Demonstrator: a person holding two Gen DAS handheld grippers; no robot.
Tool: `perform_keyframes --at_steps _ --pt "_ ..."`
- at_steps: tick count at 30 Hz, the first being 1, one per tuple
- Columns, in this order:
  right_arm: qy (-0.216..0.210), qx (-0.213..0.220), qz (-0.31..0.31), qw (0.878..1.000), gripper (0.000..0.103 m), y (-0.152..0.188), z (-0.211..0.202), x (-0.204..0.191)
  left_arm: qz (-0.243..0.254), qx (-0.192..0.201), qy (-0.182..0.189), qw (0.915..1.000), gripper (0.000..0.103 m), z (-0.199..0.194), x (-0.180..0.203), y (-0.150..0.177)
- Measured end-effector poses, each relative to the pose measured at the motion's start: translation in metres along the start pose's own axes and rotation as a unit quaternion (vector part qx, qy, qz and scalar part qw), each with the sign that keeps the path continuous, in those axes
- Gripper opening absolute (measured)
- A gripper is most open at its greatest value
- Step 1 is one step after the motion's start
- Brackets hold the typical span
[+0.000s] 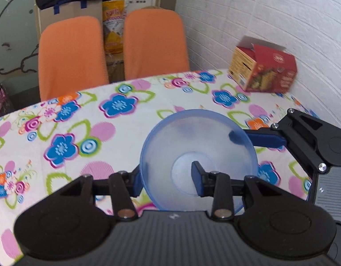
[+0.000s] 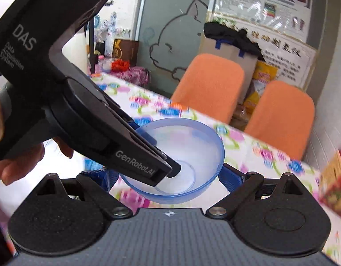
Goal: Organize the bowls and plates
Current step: 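Lower the blue bowl into the white bowl and open both tools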
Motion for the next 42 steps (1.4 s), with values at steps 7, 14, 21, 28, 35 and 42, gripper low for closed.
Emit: perform_keyframes --at_steps 7,14,21,28,35,42 --pt "0.022 -0.04 0.045 0.998 0.084 0.053 -0.032 -0.011 0.04 -0.033 0.012 0.9986 0.039 0.016 0.06 0.068" --pt "0.051 -0.022 0.04 0.998 0.084 0.071 -0.037 -0.015 0.04 -0.035 0.007 0.9985 0.068 0.019 0.062 0.086" --pt "0.056 -0.034 0.089 0.994 0.084 0.102 -0.075 -0.005 -0.009 0.008 0.026 0.9996 0.072 -0.005 0.05 0.088" --pt "0.047 -0.022 0.202 0.978 0.084 0.12 -0.092 0.007 -0.037 0.061 0.011 0.9974 0.076 -0.036 0.047 0.086" --pt "0.06 -0.034 0.279 0.958 0.085 0.129 -0.081 0.019 -0.047 0.063 -0.036 0.9963 0.086 -0.033 0.05 0.094" --pt "0.073 -0.053 0.323 0.942 0.085 0.138 -0.072 0.035 -0.07 0.071 -0.063 0.993 0.086 -0.027 0.046 0.099"
Point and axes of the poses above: each gripper's, at about its wrist camera, not at the fingertips, and z roughly the way its jaws point, x to its right, y to its underside, the point moved 1 cm from there along z, roughly the way its jaws point, and after that the axes turned 15 degrees about y, right-handed, at the moved point
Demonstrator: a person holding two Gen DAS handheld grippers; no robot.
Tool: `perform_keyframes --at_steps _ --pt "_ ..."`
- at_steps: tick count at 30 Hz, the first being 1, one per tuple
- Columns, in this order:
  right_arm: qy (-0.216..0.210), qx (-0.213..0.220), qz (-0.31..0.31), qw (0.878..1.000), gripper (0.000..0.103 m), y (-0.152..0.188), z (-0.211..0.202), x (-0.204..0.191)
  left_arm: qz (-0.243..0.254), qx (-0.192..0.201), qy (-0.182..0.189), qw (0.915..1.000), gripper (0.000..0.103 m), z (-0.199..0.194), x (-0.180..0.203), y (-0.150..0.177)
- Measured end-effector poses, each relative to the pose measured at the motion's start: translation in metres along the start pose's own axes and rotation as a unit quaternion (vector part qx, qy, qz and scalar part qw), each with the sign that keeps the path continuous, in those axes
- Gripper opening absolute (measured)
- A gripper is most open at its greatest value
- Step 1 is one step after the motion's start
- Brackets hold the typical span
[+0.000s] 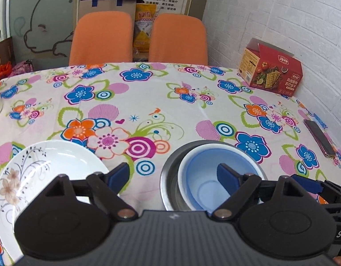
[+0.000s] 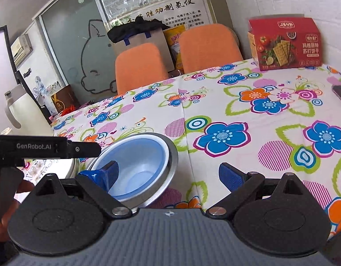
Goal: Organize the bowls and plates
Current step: 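Lower the blue bowl into the white bowl and open both tools, then grip the rim of the steel bowl with both tools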
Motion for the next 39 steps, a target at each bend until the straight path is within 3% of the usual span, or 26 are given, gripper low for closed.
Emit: perform_keyframes --at_steps 9,16,23,30,39 --pt "-0.003 -0.017 0.005 1.0 0.085 -0.001 0.01 -0.001 -0.011 -0.017 -0.015 0.9997 0.087 0.008 -0.01 0.001" --pt "-0.009 -0.02 -0.018 1.0 0.085 -0.004 0.017 -0.012 -0.029 -0.042 0.04 0.9979 0.087 0.017 -0.023 -0.019" --pt "0.008 -0.038 -0.06 0.997 0.085 -0.001 0.033 -0.021 0.016 -0.075 0.028 0.9967 0.087 0.044 -0.011 -0.016" --pt "0.029 -0.054 -0.079 0.995 0.085 0.001 0.05 -0.022 0.005 -0.099 0.017 0.995 0.087 0.068 -0.019 -0.008" --pt "0.047 -0.051 -0.126 0.99 0.086 0.002 0.058 -0.034 0.042 -0.113 0.018 0.9926 0.087 0.079 -0.011 -0.002"
Point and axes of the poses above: each gripper's, at about its wrist camera, not at the fingertips, and z roughly the way its jaws point, x to its right, y to its underside, the point moved 1 cm from there along z, roughly the way its jaws point, and after that the axes turned 15 degrees about y, right-handed, at the moved point
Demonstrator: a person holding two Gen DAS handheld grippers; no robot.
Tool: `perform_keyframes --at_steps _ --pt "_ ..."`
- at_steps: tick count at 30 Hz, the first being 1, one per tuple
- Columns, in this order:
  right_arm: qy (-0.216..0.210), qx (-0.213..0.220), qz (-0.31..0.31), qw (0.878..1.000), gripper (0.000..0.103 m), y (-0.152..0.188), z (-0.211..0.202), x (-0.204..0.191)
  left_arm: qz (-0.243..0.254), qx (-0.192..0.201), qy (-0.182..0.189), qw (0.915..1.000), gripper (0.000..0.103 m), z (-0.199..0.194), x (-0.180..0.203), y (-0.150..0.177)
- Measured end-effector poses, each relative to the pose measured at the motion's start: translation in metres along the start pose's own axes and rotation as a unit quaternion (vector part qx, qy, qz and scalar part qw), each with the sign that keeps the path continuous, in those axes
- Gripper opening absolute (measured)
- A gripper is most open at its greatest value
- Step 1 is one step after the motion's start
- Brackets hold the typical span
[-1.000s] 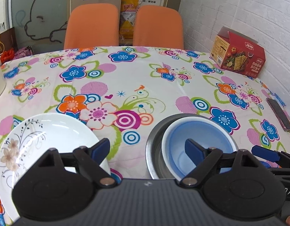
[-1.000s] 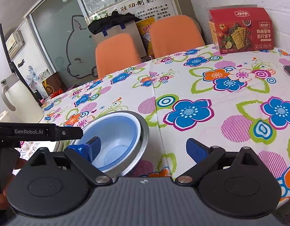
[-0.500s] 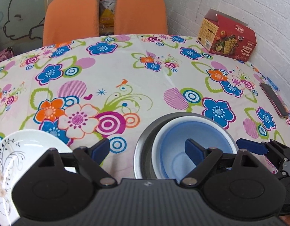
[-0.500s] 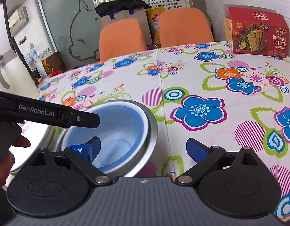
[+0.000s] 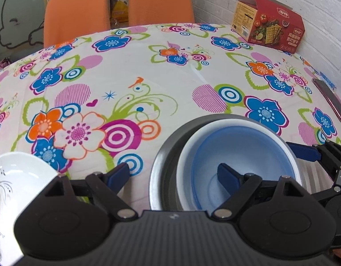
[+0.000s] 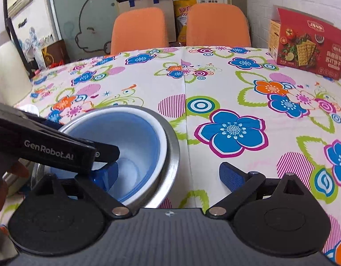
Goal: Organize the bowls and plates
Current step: 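Grip the rim of the steel bowl with both tools, then lift the nested bowls with both tools and carry them over the plate stack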
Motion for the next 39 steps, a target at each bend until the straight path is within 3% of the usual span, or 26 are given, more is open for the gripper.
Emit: perform_keyframes --at_steps 5,8,13,18,24,26,30,32,33,37,39 --pt "0.003 0.01 0.008 1.0 0.089 0.004 0.0 -0.002 0.022 0.007 0.003 0.9997 0.088 -0.001 0.001 0.002" --pt "0.007 0.019 0.018 1.0 0.089 0.007 -0.002 -0.003 0.017 0.006 0.008 0.9998 0.088 -0.002 -0.001 0.003" --pt "0.012 -0.008 0.007 1.0 0.088 0.001 -0.004 -0.011 0.012 0.001 0.0 0.9999 0.087 -0.003 0.0 0.004" --pt "0.004 0.01 0.015 1.0 0.088 0.006 -0.005 -0.009 0.016 0.01 0.004 0.9998 0.087 -0.003 -0.001 0.004" --pt "0.012 0.031 0.008 0.999 0.08 0.006 -0.011 -0.016 0.012 0.022 0.002 0.9997 0.086 -0.003 -0.002 0.004" --pt "0.006 0.036 0.005 0.999 0.076 0.005 -0.014 -0.017 0.01 0.021 0.004 0.9997 0.084 -0.004 -0.003 0.004" --pt "-0.037 0.016 0.019 0.999 0.057 0.004 -0.011 -0.015 0.007 0.019 0.008 0.9998 0.077 -0.004 -0.002 0.003" --pt "-0.067 0.01 0.027 0.997 0.056 0.004 -0.012 -0.018 0.013 0.016 0.011 0.9997 0.075 -0.005 0.001 0.004" --pt "-0.071 0.008 0.029 0.997 0.06 0.003 -0.013 -0.023 0.023 0.011 0.031 0.9992 0.055 -0.004 0.006 0.005" --pt "-0.068 0.008 0.043 0.997 0.06 0.001 -0.017 -0.018 -0.018 -0.002 0.054 0.9984 0.048 -0.002 0.007 -0.002" --pt "-0.047 0.022 0.032 0.998 0.061 -0.001 -0.026 -0.016 -0.025 -0.001 0.069 0.9973 0.048 -0.003 0.012 -0.008"
Point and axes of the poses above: each gripper's, at about its wrist camera, not at the fingertips, and z roughly the way its jaws point, x to its right, y to its underside, the point moved 1 cm from there along z, roughly the way its jaws point, and after that the axes turned 15 degrees about y, right-handed, at the moved point
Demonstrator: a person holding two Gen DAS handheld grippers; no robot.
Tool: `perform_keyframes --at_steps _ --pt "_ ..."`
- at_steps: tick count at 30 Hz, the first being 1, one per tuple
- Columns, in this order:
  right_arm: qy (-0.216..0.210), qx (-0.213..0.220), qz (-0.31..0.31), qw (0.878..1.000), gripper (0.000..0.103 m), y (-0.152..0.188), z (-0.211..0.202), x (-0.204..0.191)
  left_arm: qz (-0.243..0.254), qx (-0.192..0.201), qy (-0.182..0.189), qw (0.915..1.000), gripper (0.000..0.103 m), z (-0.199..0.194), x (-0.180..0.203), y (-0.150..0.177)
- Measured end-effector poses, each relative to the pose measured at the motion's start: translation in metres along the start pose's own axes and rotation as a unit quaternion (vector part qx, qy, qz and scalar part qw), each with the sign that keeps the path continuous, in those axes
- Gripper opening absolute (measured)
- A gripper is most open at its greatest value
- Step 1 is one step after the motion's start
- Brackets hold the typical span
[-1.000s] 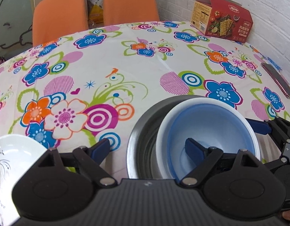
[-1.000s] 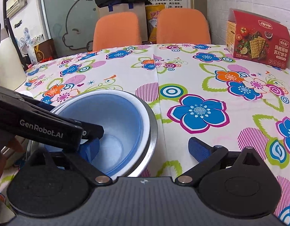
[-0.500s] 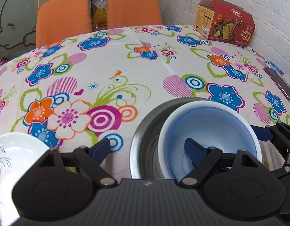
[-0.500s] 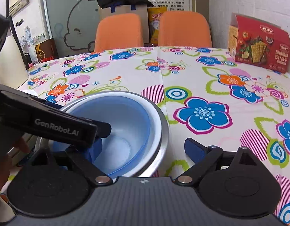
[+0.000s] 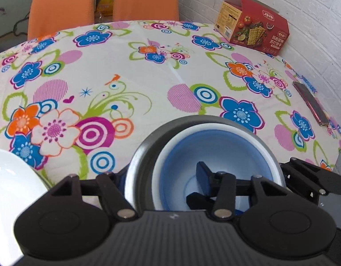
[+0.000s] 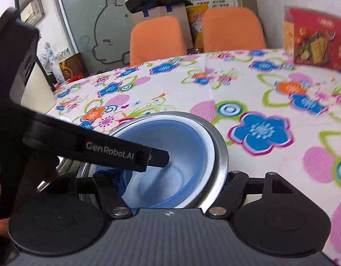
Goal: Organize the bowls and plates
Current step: 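Lift the nested bowls with both tools and carry them over the plate stack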
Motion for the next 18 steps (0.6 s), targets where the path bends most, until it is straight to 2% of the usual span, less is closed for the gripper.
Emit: perform_keyframes --at_steps 6,11,14,18 --pt "0.038 0.041 0.005 0.998 0.062 -0.016 -0.027 0.016 0.023 0.034 0.016 0.999 0.048 -0.011 0.036 -0.021" --pt "0.049 0.051 -0.001 0.997 0.062 -0.019 -0.046 0.023 0.026 0.048 0.027 0.9982 0.049 -0.021 0.055 -0.022" --pt "0.034 0.055 -0.007 0.998 0.063 -0.02 -0.051 0.012 0.021 0.051 0.017 0.9983 0.049 -0.035 0.052 -0.015" --pt "-0.029 0.072 -0.022 0.997 0.063 -0.028 -0.048 -0.03 0.007 0.078 -0.038 0.9962 0.049 -0.082 0.026 -0.004"
Point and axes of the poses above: each gripper's, at about its wrist camera, not at the fingertips, and z roughly the way its jaws point, x to its right, y to its underside, the point moved 1 cm from there along z, roughly the way its jaws point, and after that the axes turned 15 degrees about y, right-handed, at the moved point
